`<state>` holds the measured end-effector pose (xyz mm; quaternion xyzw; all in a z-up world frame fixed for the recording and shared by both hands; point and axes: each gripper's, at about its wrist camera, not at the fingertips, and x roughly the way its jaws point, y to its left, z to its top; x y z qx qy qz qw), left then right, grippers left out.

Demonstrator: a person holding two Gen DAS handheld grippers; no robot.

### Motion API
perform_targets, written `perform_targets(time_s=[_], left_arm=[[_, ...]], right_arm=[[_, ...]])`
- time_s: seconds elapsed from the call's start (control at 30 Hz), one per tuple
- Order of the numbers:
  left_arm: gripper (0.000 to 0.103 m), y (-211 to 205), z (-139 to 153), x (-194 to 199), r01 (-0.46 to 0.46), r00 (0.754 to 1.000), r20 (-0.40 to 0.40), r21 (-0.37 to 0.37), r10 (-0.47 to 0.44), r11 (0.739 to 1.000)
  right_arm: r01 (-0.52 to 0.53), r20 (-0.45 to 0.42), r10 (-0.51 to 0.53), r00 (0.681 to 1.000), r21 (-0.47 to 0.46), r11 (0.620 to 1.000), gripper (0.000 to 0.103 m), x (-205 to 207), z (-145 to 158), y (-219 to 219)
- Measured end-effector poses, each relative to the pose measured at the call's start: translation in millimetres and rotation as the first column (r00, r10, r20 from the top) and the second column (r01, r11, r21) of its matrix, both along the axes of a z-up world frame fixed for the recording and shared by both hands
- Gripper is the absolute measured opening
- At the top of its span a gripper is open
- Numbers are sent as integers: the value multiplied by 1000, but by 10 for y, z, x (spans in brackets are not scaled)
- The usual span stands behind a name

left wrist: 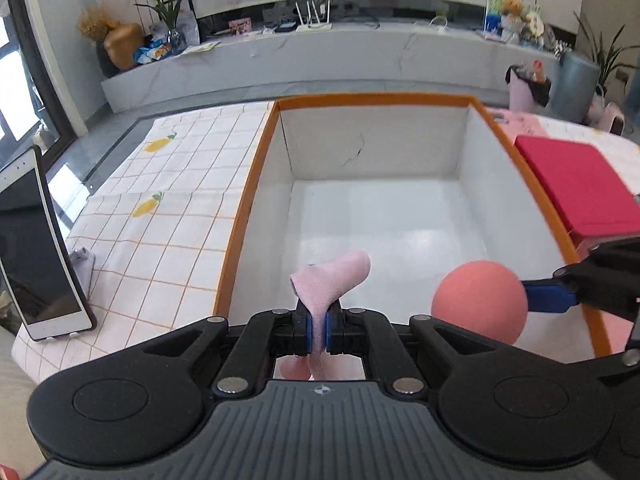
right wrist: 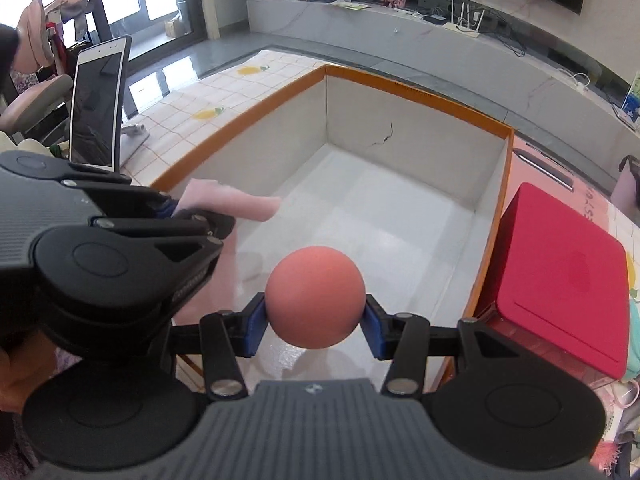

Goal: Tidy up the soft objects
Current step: 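Carry the orange ball and pink cloth over the orange box with both grippers, then open both grippers to drop the ball and cloth into the orange box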

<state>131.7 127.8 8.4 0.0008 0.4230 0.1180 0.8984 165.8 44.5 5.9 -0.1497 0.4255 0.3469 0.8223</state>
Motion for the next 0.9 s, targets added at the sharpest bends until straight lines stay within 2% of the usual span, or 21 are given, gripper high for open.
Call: perform_targets(time_s=[0.27,0.37,0.4,0.43,0.5,0.53,0.6,0.67,0.8,0.9], left_arm=[[11,-3,-9,28,-51,997,-60,13,51,999],[34,11,1,20,-55,996,-76,-15,54,998],[49,11,9,18,-55,996,-74,-23,53,998],[55,10,23,8,-53,997,-65,-29,52,998],[59,4,91,-18,-53,998,-28,-47,52,997],[66,14,133,-37,-53,999,-6,-74,52,996],[72,64,197,-66,-42,998,30,-160,47,986],[73,98,224,-90,-31,997,56,-204,43,978],[73,63,207,-76,-38,998,50,-132,45,990],[73,69,192,-62,-13,999,39,-157,19,987]], right_arm=[[4,-5,-4,1000,-6,1000,49,-17,-46,-28],[11,-6,-11,1000,4,1000,49,-33,-44,-44],[15,-2,-14,1000,3,1000,49,-39,-44,-49],[16,-1,-16,1000,3,1000,49,-43,-44,-53],[19,-2,-19,1000,4,1000,49,-41,-40,-56],[21,-2,-21,1000,5,1000,49,-38,-38,-54],[23,-1,-23,1000,5,1000,49,-36,-42,-57],[25,1,-25,1000,6,1000,49,-36,-45,-55],[25,1,-25,1000,7,1000,50,-35,-49,-60],[28,7,-28,1000,6,1000,50,-41,-56,-57]])
